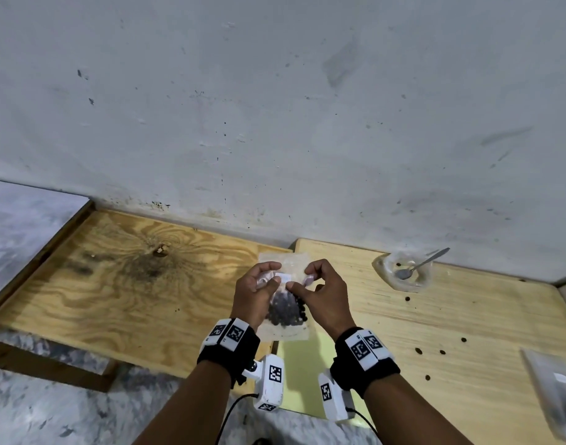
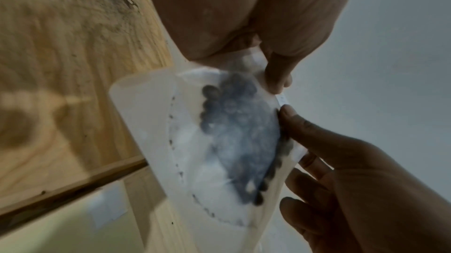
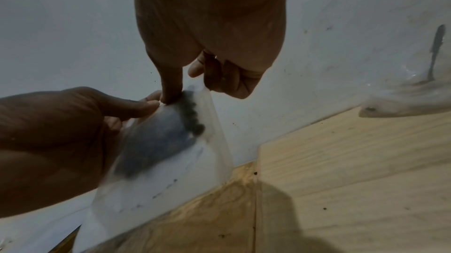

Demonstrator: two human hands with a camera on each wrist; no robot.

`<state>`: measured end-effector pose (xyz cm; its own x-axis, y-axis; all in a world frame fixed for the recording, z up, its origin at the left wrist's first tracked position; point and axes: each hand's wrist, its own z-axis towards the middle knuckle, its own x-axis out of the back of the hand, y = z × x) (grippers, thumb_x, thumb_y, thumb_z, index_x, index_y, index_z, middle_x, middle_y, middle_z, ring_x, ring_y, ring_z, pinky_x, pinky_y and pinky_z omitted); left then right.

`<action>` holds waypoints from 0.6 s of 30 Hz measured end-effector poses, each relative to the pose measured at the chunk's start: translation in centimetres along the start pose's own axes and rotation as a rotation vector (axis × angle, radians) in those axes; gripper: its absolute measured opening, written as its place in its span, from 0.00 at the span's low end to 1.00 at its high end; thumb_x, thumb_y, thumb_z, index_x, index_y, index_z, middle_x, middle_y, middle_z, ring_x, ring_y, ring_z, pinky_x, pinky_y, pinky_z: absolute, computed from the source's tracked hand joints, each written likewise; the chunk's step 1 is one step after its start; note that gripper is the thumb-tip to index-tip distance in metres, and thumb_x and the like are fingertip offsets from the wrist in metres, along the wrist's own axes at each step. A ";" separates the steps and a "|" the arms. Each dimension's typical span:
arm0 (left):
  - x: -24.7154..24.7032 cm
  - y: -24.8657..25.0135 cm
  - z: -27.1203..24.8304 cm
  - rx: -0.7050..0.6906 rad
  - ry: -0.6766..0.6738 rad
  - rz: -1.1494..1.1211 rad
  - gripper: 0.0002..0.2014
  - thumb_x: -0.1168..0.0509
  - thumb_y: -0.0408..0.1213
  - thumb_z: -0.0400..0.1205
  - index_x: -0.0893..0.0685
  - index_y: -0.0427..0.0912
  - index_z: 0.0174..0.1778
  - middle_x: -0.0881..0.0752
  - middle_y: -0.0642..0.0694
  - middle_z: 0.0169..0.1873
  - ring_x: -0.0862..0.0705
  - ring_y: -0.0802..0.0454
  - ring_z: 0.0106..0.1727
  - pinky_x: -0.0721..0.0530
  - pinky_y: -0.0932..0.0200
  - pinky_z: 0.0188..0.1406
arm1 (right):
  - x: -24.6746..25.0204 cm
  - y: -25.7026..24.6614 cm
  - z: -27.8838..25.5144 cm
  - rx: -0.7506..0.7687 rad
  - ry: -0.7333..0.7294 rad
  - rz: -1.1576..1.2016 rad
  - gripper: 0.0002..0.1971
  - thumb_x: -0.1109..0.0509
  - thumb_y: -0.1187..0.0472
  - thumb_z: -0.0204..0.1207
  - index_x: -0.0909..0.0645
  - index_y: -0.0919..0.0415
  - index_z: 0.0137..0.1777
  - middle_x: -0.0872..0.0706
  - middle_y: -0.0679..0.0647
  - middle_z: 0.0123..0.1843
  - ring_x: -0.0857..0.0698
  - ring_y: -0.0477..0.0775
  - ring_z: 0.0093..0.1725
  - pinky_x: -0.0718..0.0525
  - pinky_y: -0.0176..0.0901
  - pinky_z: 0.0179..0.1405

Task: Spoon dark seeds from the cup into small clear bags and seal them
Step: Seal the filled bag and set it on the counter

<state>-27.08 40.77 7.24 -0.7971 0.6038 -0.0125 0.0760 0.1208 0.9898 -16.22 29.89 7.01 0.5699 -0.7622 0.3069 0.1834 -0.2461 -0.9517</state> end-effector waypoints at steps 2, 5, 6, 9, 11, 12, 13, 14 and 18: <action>-0.4 -0.3 -0.2 0.012 -0.027 -0.012 0.12 0.31 0.24 0.79 0.12 0.45 0.51 0.12 0.52 0.54 0.16 0.66 0.57 0.22 0.77 0.46 | 0.5 0.3 -0.6 -0.006 0.022 0.012 0.19 0.14 0.52 0.63 0.22 0.48 0.46 0.17 0.46 0.41 0.18 0.54 0.39 0.21 0.44 0.38; -1.9 -0.4 -0.4 0.021 -0.016 -0.013 0.12 0.31 0.24 0.79 0.12 0.46 0.52 0.12 0.50 0.56 0.16 0.63 0.57 0.22 0.78 0.45 | 1.9 0.9 -1.6 -0.025 0.036 0.064 0.17 0.15 0.53 0.66 0.22 0.50 0.47 0.16 0.48 0.43 0.19 0.48 0.37 0.22 0.38 0.35; -2.3 -0.4 -0.4 0.026 -0.003 -0.025 0.12 0.32 0.24 0.79 0.13 0.44 0.53 0.12 0.48 0.56 0.15 0.63 0.55 0.21 0.77 0.44 | 2.6 1.3 -2.0 -0.033 0.024 0.074 0.16 0.16 0.54 0.68 0.22 0.52 0.46 0.15 0.49 0.44 0.18 0.46 0.40 0.23 0.37 0.35; -4.7 -0.2 -0.7 0.097 -0.007 -0.146 0.14 0.32 0.24 0.78 0.14 0.40 0.58 0.14 0.43 0.58 0.14 0.63 0.41 0.17 0.70 0.36 | 5.5 3.2 -3.3 -0.127 -0.094 0.096 0.11 0.18 0.62 0.70 0.19 0.57 0.43 0.14 0.46 0.44 0.16 0.45 0.47 0.24 0.33 0.36; -6.8 -0.1 -1.0 0.140 -0.037 -0.193 0.19 0.28 0.28 0.73 0.14 0.45 0.60 0.14 0.43 0.59 0.14 0.54 0.49 0.16 0.61 0.42 | 7.9 4.6 -4.2 -0.187 -0.168 0.130 0.10 0.18 0.69 0.69 0.17 0.59 0.41 0.14 0.42 0.39 0.17 0.41 0.41 0.25 0.29 0.35; -7.9 -0.1 -1.2 0.150 -0.066 -0.194 0.22 0.28 0.30 0.69 0.14 0.48 0.60 0.14 0.43 0.58 0.15 0.50 0.53 0.17 0.58 0.46 | 9.1 5.2 -4.5 -0.207 -0.159 0.139 0.10 0.19 0.72 0.68 0.16 0.60 0.41 0.14 0.42 0.38 0.18 0.39 0.40 0.25 0.28 0.35; -9.6 -0.3 -1.5 0.160 -0.101 -0.185 0.24 0.28 0.31 0.67 0.14 0.50 0.60 0.13 0.43 0.57 0.15 0.49 0.55 0.18 0.56 0.48 | 10.8 5.9 -4.8 -0.227 -0.111 0.148 0.10 0.20 0.74 0.68 0.16 0.60 0.41 0.14 0.42 0.38 0.18 0.40 0.41 0.24 0.29 0.36; -11.2 -0.5 -1.8 0.169 -0.131 -0.161 0.23 0.28 0.31 0.67 0.14 0.50 0.59 0.13 0.44 0.55 0.15 0.50 0.56 0.18 0.54 0.49 | 12.4 6.6 -5.0 -0.254 -0.052 0.159 0.10 0.20 0.74 0.69 0.15 0.60 0.42 0.14 0.43 0.40 0.17 0.41 0.41 0.23 0.30 0.37; -19.8 -2.8 -3.9 0.200 -0.279 -0.012 0.15 0.29 0.23 0.75 0.11 0.47 0.51 0.12 0.47 0.46 0.15 0.46 0.50 0.18 0.54 0.47 | 20.7 9.8 -5.9 -0.343 0.130 0.135 0.13 0.23 0.74 0.69 0.15 0.55 0.42 0.13 0.48 0.47 0.17 0.48 0.46 0.20 0.42 0.41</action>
<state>-13.80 25.42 5.31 -0.6060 0.7904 -0.0895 0.2058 0.2645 0.9422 -7.37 8.18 4.02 0.4600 -0.8656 0.1976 -0.1775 -0.3077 -0.9348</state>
